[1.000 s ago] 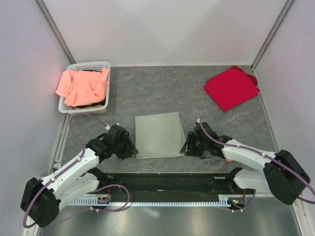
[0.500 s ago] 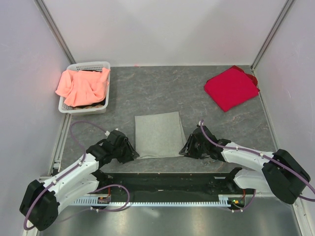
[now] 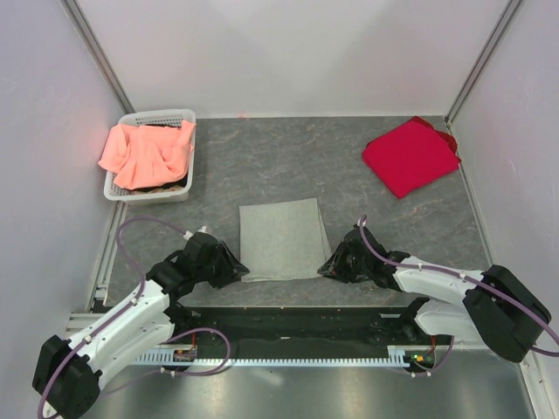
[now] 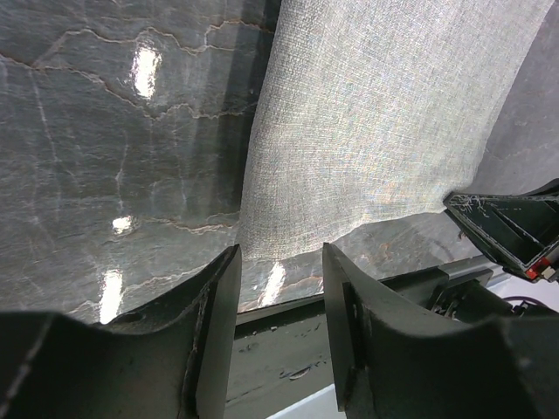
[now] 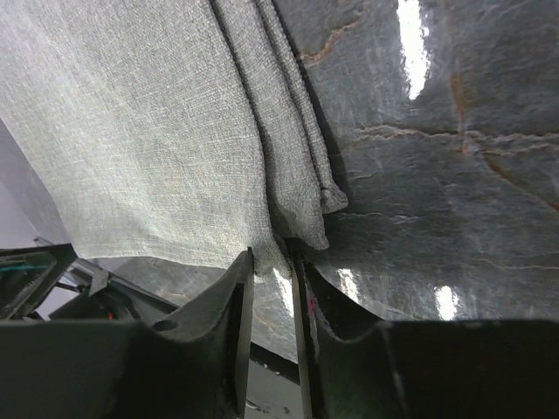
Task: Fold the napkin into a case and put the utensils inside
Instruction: Pick up the square-folded napkin from the center of the board.
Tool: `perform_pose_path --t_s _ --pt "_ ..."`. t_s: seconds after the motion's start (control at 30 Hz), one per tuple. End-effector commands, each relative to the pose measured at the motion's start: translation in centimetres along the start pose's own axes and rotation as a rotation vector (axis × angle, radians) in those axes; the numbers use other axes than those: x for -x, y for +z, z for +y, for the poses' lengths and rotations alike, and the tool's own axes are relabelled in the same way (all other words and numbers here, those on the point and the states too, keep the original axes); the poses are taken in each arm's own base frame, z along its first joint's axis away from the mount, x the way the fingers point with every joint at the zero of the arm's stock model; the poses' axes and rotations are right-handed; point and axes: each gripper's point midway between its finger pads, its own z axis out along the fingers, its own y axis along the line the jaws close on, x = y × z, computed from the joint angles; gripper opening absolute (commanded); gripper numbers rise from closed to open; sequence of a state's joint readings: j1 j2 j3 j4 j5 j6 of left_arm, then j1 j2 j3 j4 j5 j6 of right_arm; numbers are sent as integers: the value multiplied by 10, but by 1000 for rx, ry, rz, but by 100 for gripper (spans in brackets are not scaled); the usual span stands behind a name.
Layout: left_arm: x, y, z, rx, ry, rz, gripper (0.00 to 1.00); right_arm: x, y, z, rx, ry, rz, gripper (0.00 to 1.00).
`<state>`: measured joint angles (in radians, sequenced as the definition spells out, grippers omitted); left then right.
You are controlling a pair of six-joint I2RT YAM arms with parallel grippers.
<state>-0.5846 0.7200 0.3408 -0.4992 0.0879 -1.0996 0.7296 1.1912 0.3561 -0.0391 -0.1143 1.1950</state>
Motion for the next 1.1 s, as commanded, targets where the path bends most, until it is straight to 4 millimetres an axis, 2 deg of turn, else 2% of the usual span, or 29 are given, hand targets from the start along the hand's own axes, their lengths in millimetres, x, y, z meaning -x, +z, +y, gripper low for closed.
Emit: perform_pose_path --t_s 0.0,0.17,0.27,0.4,0.47,0.6,0.63,0.7,0.77,0.97,1.07 --pt "2 -2 -8 -17 -31 -3 50 -3 5 -12 -24 61 -7 31" --pt "2 -1 -5 9 -10 4 51 -4 6 -21 -45 72 -12 29" --pt "1 2 -1 33 2 16 52 -5 6 -25 -56 67 -13 21" --pt "2 2 0 46 14 15 54 -1 6 -15 -19 37 -26 4" --pt "4 1 -3 35 17 10 55 0 3 -11 0 26 -32 0" --pt "7 -2 -9 19 22 -2 55 5 -4 2 47 1 -51 0" --pt "8 -2 -10 18 23 -3 55 10 -10 15 86 -13 -71 0" --pt "9 -3 -12 16 27 -4 55 12 -16 12 50 -29 -76 0" --pt "10 -2 -12 19 27 -5 55 18 -24 22 61 -51 -99 0" --pt "10 -2 -15 12 38 -2 55 12 -25 2 -17 -66 -77 0" --pt "9 -1 -14 17 50 8 55 6 -21 1 -5 -85 -40 2"
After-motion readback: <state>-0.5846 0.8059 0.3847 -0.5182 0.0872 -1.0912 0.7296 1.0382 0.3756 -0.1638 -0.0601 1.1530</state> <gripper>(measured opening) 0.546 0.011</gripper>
